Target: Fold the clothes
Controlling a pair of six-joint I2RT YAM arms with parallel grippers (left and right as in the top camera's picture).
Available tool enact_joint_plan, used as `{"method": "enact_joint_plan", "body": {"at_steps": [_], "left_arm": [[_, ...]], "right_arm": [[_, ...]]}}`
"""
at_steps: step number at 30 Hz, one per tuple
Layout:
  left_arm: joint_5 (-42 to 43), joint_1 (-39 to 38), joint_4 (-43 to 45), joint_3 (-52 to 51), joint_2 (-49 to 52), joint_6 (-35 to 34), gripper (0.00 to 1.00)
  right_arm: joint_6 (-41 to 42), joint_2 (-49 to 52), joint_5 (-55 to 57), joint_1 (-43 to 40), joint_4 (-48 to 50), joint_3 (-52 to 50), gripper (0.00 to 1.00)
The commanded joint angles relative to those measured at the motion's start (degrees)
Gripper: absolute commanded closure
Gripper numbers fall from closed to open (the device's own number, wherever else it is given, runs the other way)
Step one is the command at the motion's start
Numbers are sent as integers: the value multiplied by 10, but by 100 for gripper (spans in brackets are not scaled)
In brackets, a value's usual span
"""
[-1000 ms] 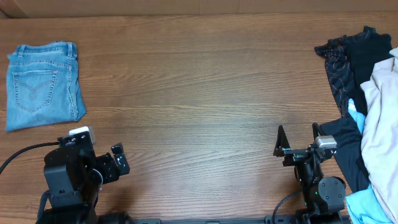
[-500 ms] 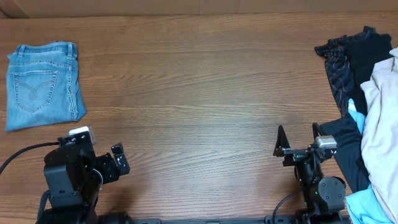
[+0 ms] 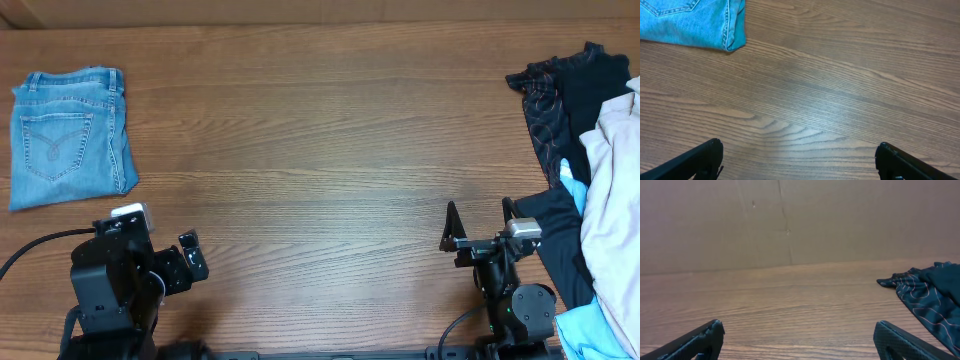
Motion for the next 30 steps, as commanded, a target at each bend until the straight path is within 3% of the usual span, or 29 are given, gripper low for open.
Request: {"method": "enact_joint_plan", "body": {"at_steps": [1,9,16,30], "left_arm": [[-6,2,2,0,-1,-10,0],[-6,2,2,-14,-7,-10,0],[-50,-39,31,-104,-80,-9,0],[-57,-89,433,-415,-271,-10,0]], "right_arm": [[0,-6,-2,2,3,-6,0],[0,-6,-2,2,3,-6,0],[0,-6,-2,2,3,-6,0],[0,-6,-2,2,3,-6,0]]}}
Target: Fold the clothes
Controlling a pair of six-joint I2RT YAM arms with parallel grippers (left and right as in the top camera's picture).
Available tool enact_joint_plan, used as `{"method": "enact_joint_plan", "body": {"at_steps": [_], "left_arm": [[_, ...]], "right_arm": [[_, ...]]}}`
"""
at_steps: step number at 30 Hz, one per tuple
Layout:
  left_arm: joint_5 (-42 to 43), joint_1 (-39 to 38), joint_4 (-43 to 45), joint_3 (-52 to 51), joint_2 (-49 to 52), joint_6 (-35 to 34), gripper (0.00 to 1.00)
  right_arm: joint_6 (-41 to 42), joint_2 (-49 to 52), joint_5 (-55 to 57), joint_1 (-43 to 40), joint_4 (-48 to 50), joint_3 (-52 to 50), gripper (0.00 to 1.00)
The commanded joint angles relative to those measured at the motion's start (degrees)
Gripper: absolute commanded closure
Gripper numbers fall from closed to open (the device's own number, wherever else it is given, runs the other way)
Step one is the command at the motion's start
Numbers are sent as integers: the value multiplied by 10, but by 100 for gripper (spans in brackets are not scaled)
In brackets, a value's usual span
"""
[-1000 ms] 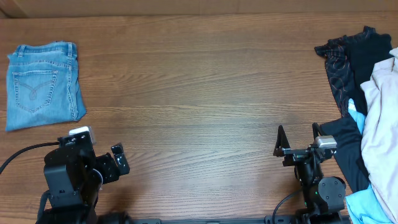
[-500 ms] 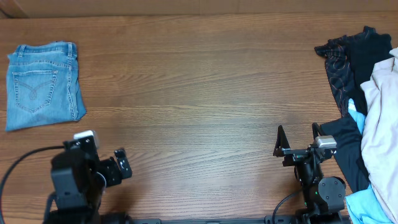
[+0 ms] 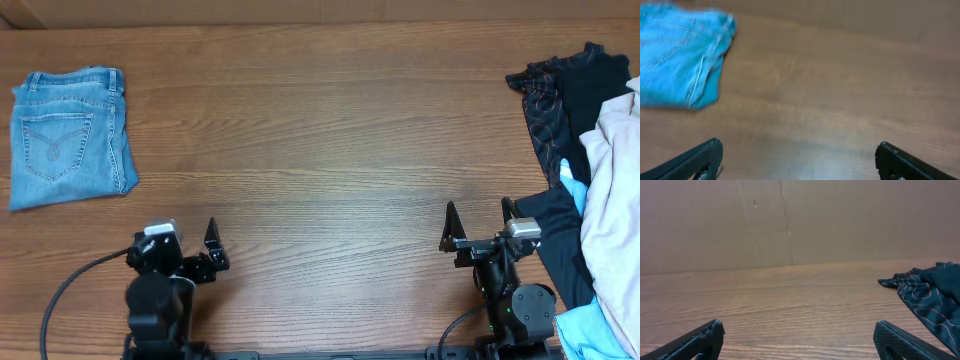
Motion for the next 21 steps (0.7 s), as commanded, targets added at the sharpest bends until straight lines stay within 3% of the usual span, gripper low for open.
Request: {"method": "enact_joint_plan", "body": {"at_steps": [1,6,12,21], "left_arm": [[-7,-12,66,-57,-42,-4,0],[-10,-12,195,-129,-89,0,0],[-7,-12,210,-128,-95,80,0],[6,-12,189,-128,-95,82,0]], "right_arm": [[0,-6,2,2,3,-6,0],[0,-6,2,2,3,-6,0],[0,-6,2,2,3,-6,0],[0,-6,2,2,3,-6,0]]}}
